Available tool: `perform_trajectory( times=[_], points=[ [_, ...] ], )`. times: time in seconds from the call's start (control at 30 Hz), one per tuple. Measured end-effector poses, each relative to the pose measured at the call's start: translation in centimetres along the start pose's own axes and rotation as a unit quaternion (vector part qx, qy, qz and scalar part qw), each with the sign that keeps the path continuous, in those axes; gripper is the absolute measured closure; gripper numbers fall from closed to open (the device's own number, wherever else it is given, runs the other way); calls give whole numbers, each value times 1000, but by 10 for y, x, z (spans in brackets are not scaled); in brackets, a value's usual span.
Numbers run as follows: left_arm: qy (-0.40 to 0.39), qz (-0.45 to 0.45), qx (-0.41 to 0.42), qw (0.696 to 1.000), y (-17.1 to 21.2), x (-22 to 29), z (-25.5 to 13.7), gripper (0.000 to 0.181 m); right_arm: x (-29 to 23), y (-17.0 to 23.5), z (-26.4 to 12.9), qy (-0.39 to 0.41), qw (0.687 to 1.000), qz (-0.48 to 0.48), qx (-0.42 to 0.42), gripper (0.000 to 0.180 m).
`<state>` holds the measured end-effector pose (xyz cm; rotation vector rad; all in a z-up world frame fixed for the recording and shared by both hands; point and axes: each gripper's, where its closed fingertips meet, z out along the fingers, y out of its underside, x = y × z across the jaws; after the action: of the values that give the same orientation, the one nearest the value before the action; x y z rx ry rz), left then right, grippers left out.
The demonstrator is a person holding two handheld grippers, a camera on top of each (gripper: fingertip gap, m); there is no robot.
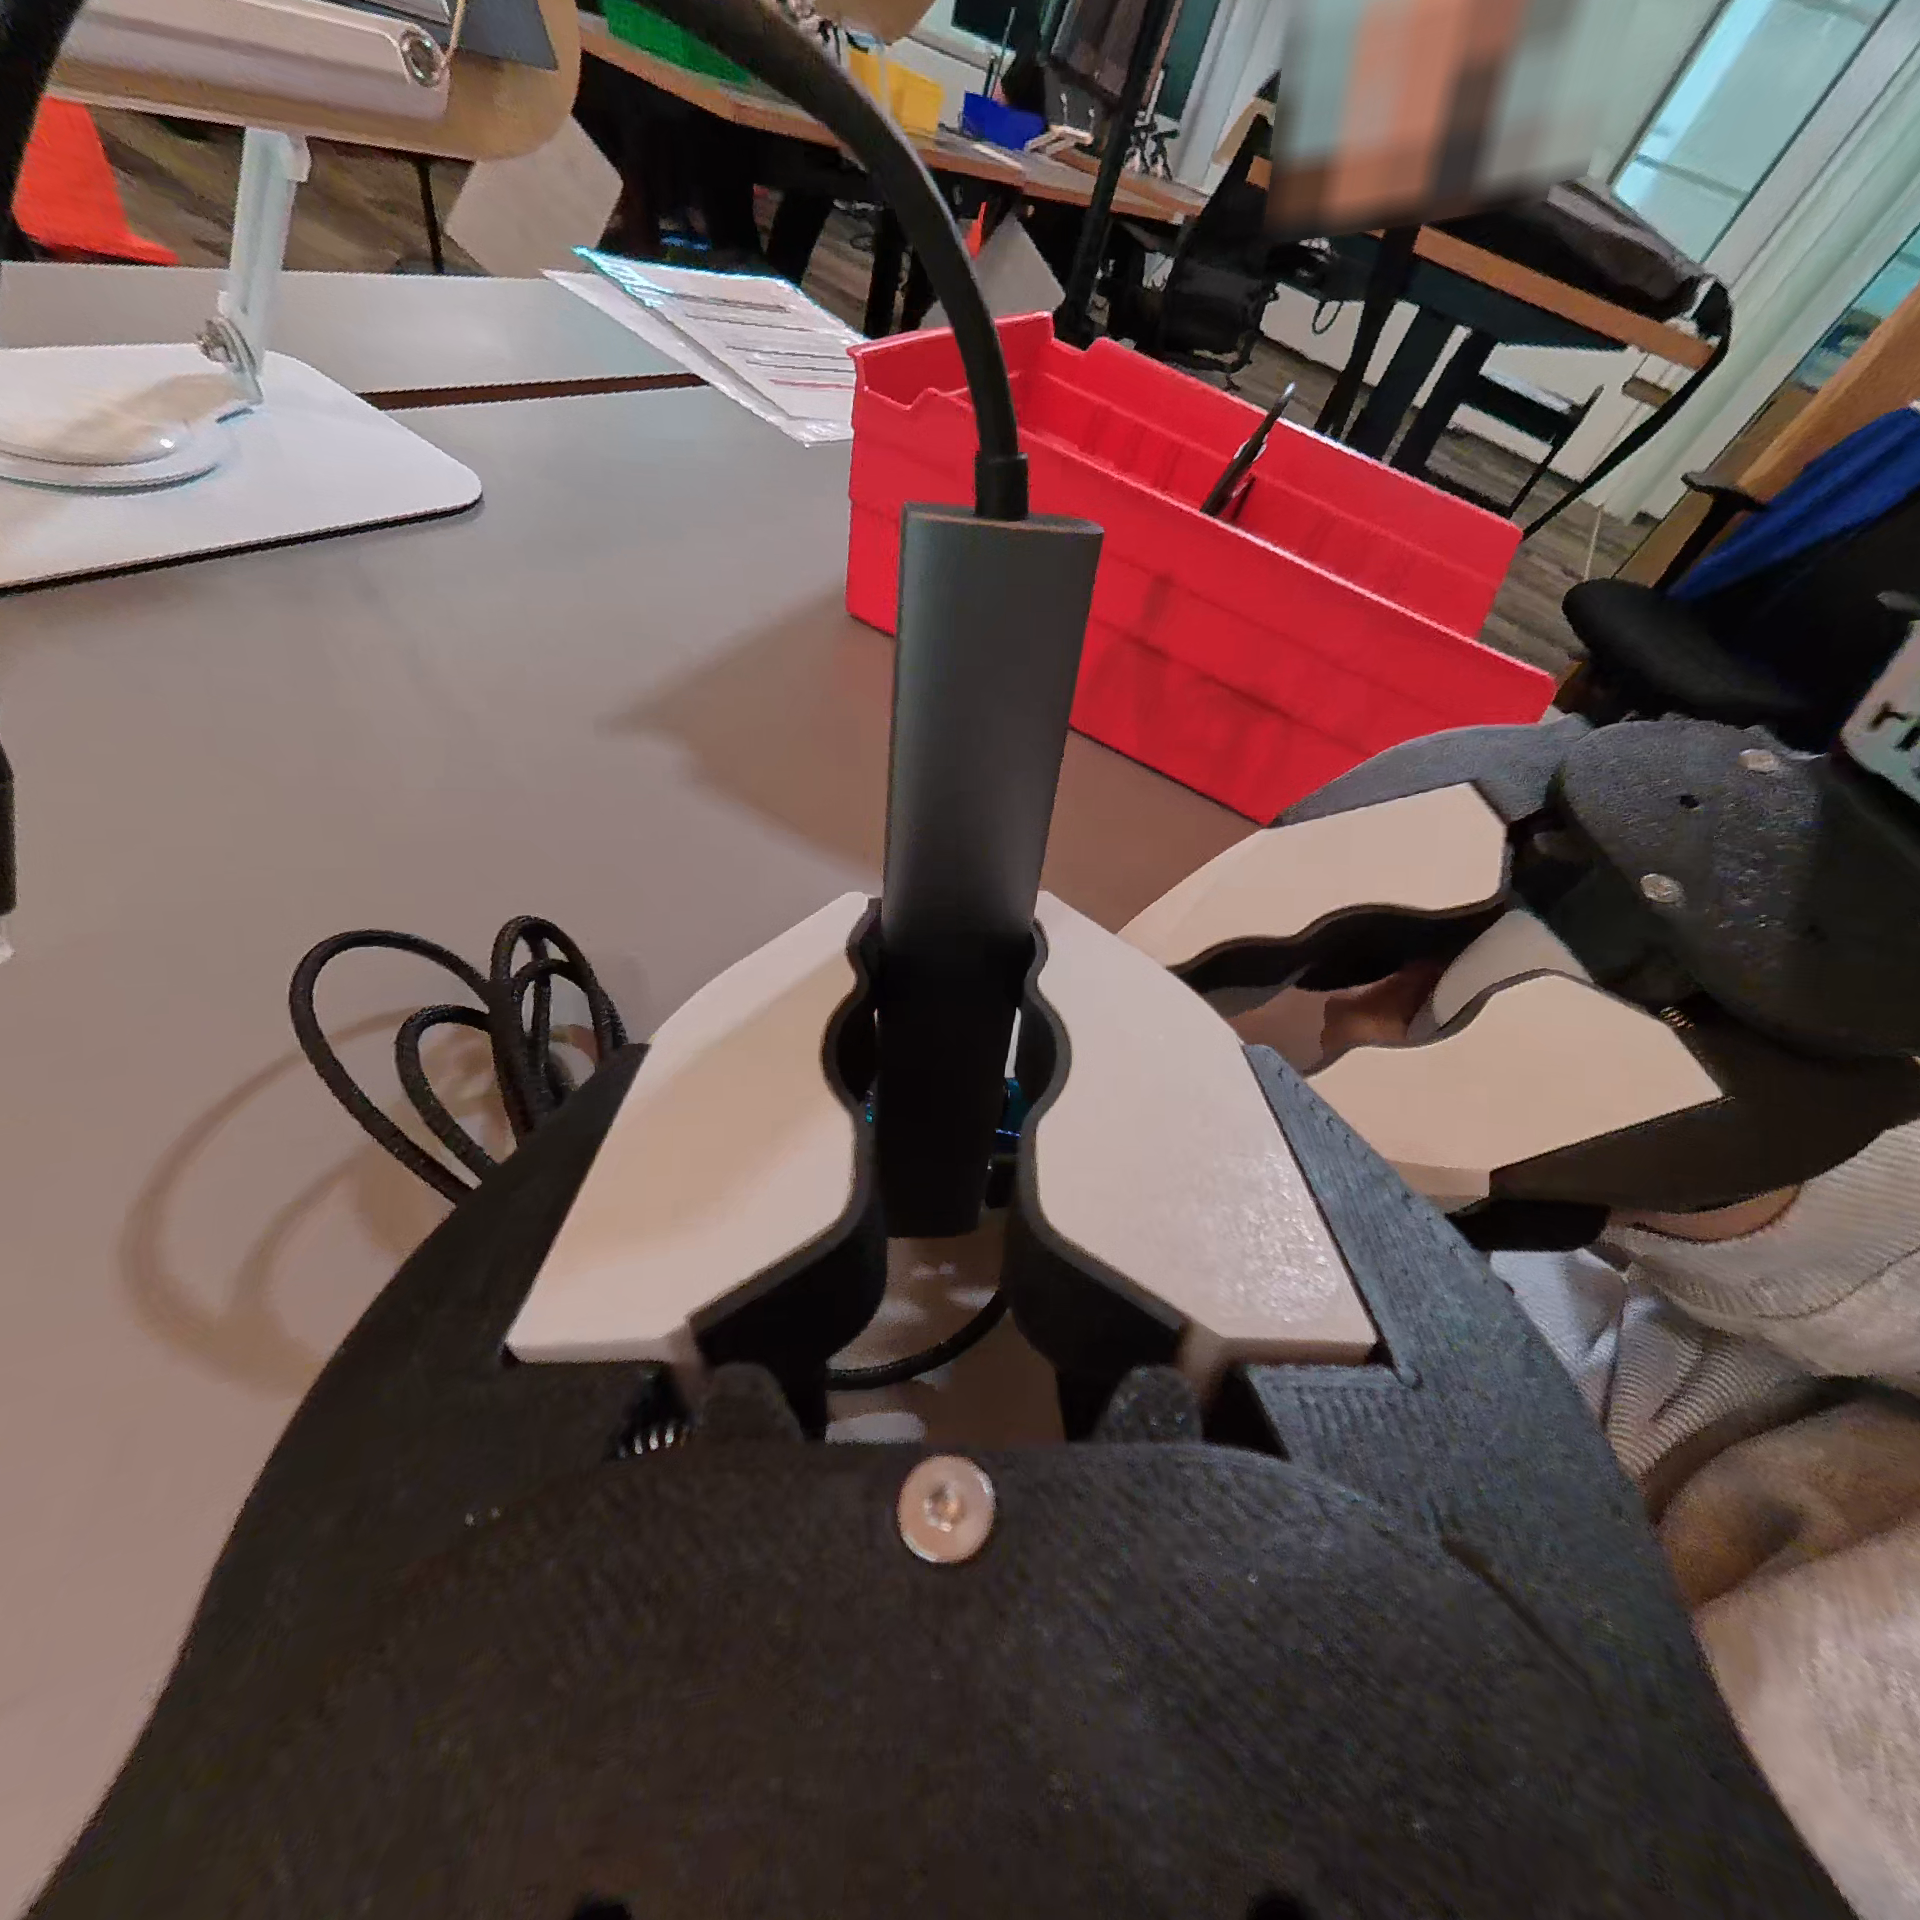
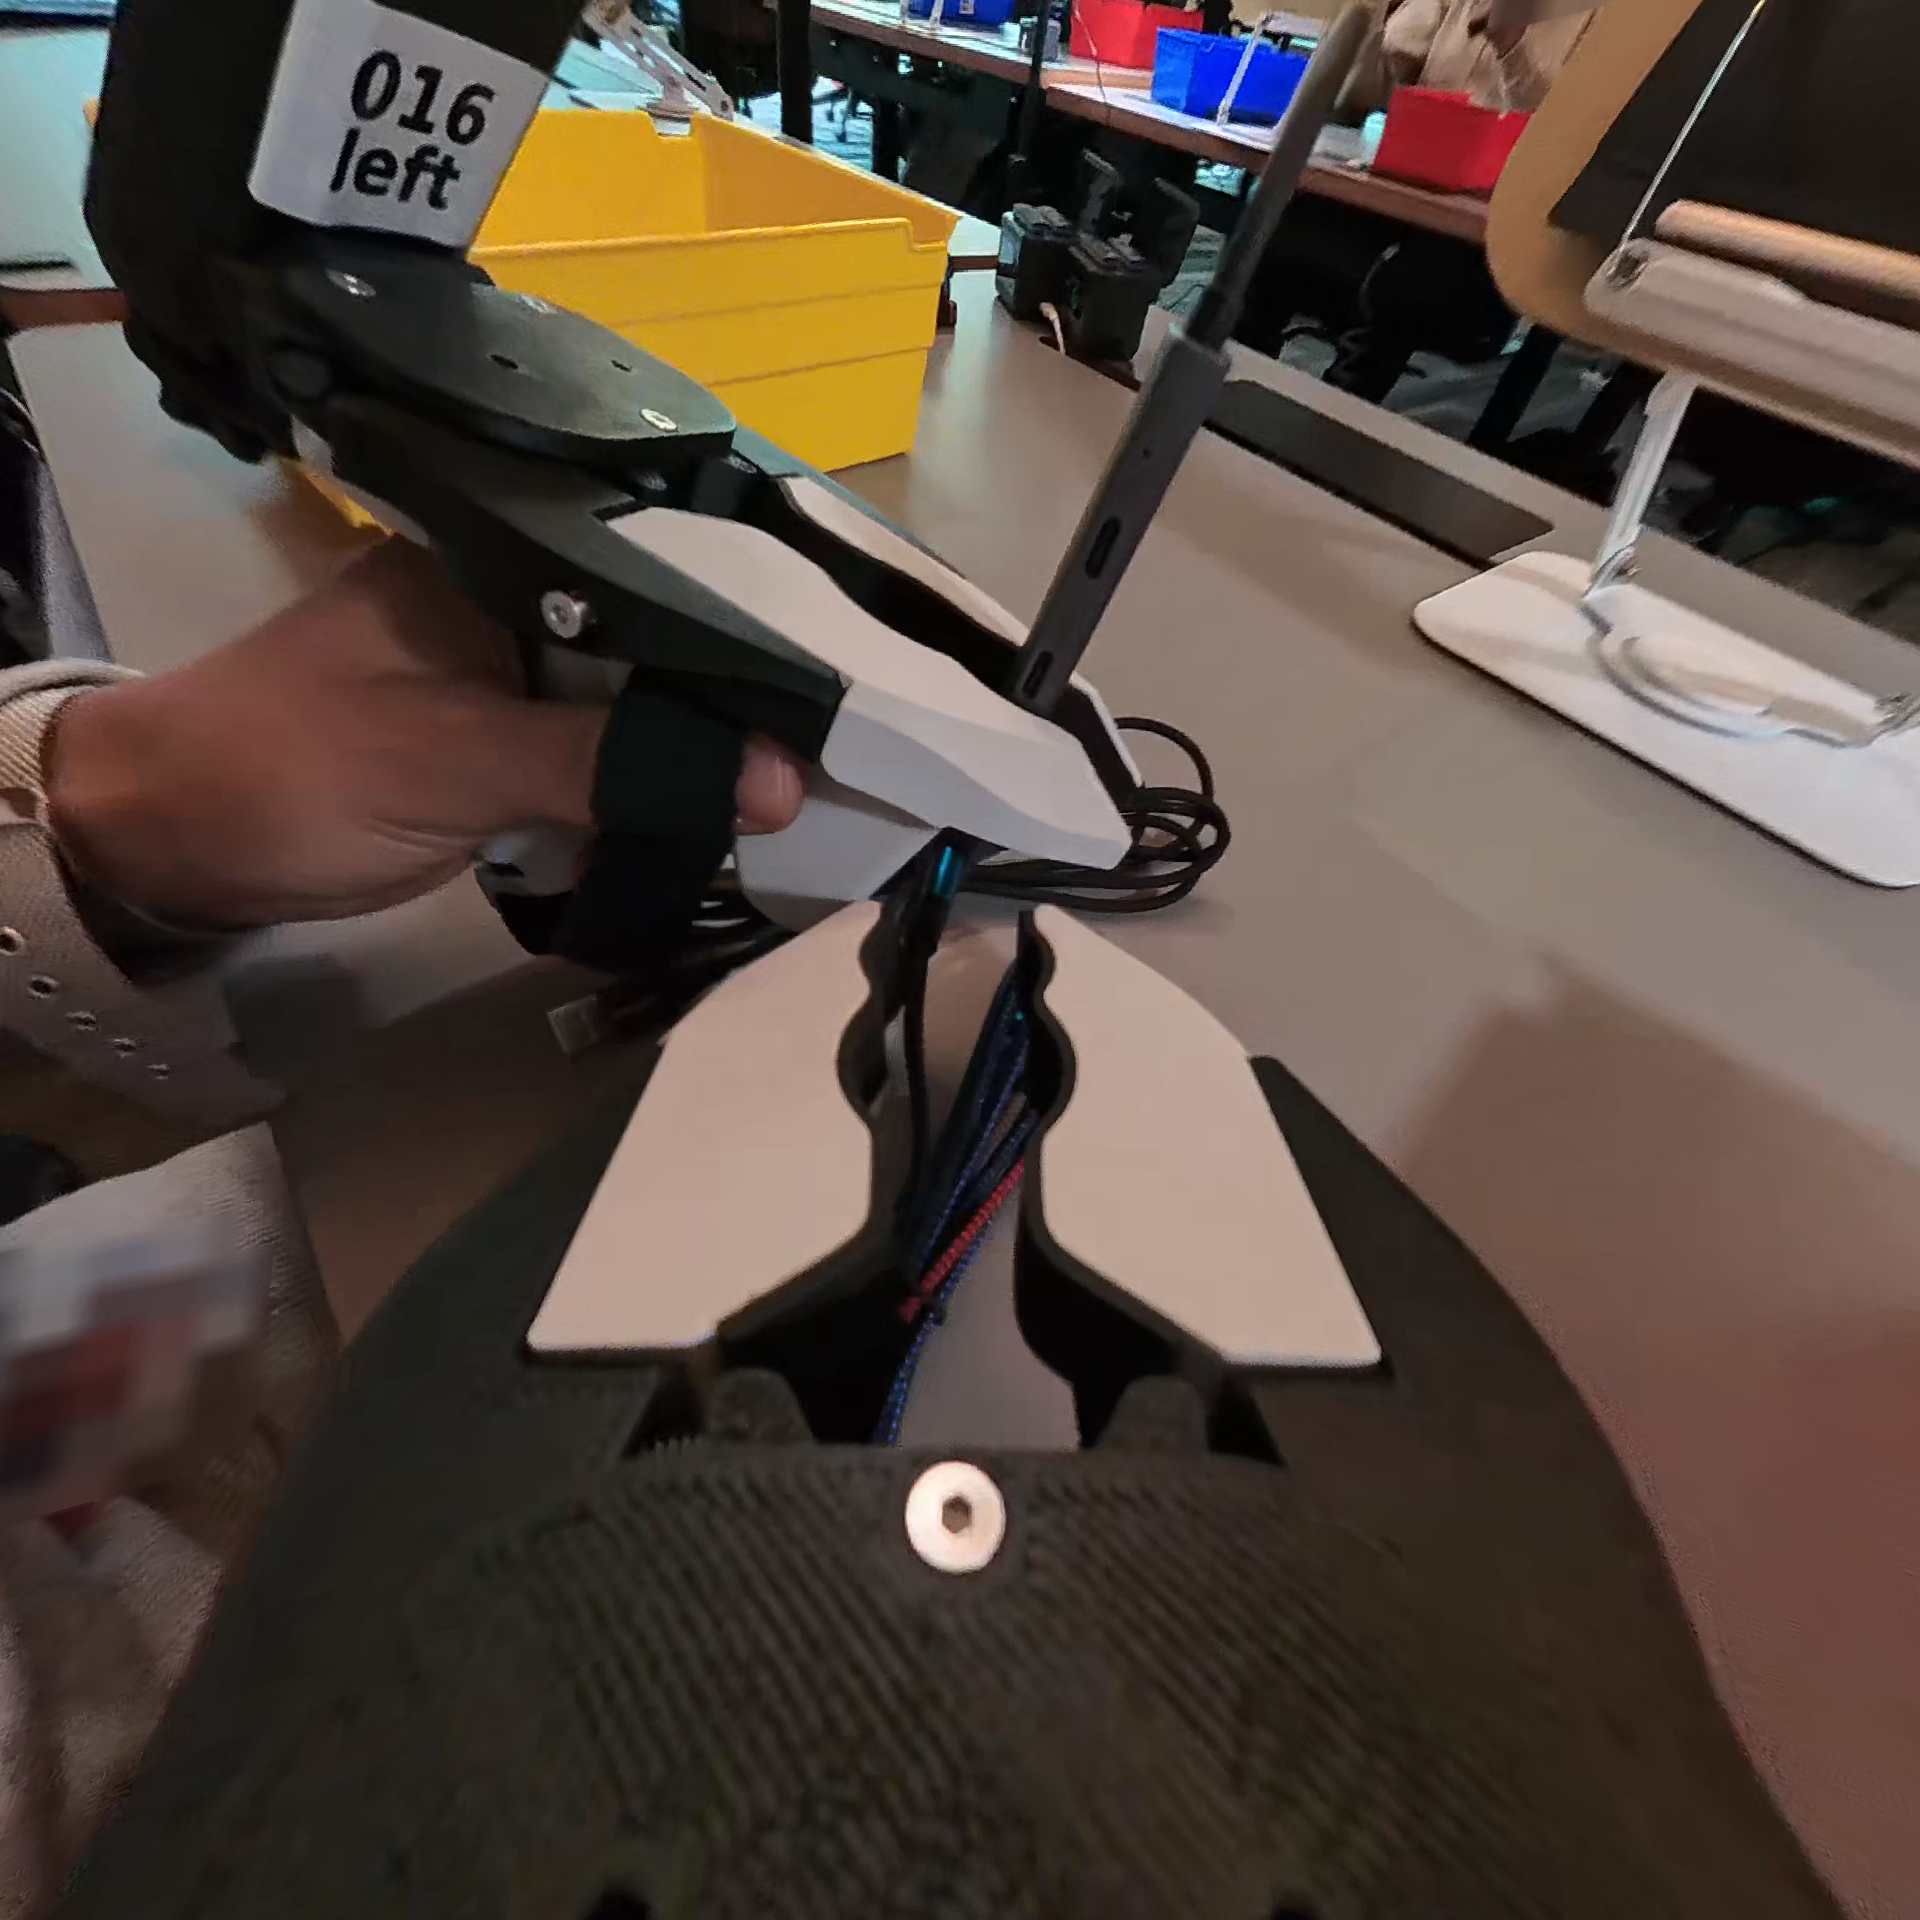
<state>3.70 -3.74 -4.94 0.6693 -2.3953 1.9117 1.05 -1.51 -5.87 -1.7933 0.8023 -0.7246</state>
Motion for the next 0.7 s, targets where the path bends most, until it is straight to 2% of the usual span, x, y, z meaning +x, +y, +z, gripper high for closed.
perform_trajectory(
  times=[0.17,0.33,0.5,0.63,0.7],
  points=[
    [26,-38,29,998,-5,5,0,157,-3,0,1,-35,996,76,8,161],
    [74,-103,60,990,-9,8,-2,156,-3,-3,-1,-57,993,102,20,170],
    [118,-110,62,985,-10,12,-6,155,10,-5,-6,-19,1000,17,10,174],
    [103,-136,78,982,-12,4,-8,143,12,1,-5,11,998,-59,-11,173],
    [96,-138,66,984,-10,0,-9,142,13,2,-5,34,993,-112,-20,173]
  ],
)
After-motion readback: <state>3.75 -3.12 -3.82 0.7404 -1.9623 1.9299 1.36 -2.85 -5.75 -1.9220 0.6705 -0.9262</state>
